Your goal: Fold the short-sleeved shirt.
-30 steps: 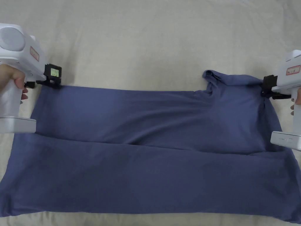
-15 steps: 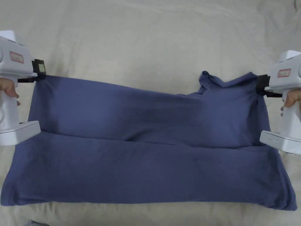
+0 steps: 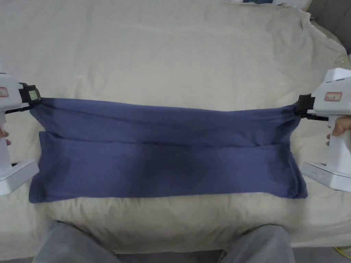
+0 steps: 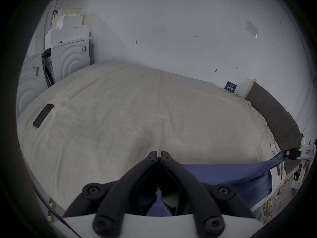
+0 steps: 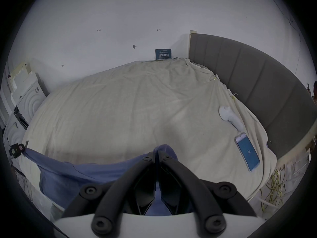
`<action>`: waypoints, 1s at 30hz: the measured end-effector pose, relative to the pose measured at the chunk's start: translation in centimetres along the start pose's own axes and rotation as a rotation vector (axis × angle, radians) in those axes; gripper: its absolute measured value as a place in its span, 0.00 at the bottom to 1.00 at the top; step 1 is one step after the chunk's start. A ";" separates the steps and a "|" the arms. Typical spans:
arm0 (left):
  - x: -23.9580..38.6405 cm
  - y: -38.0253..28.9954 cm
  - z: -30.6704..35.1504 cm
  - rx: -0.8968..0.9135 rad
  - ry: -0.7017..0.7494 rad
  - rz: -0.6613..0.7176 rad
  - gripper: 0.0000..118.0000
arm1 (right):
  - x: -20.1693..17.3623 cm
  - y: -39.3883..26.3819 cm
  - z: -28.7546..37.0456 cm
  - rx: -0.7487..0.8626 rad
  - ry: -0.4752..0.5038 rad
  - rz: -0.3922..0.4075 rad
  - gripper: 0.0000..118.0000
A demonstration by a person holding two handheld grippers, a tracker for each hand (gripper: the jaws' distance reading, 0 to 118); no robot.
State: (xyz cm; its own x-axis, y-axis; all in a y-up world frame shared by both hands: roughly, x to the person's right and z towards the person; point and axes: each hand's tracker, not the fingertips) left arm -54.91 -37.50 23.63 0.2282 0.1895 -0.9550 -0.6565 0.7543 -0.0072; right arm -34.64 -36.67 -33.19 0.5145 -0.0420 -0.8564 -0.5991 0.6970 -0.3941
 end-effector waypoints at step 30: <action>-4.6 -7.9 3.1 -0.140 0.137 0.042 1.00 | 4.2 -10.2 4.4 -0.087 -0.144 -0.084 0.86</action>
State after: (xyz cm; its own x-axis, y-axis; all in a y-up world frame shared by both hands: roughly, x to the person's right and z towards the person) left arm -48.53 -42.43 29.01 0.1049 0.1247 -0.9866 -0.7589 0.6512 0.0016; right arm -23.62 -40.82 -31.31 0.6441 0.0097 -0.7649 -0.5975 0.6308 -0.4951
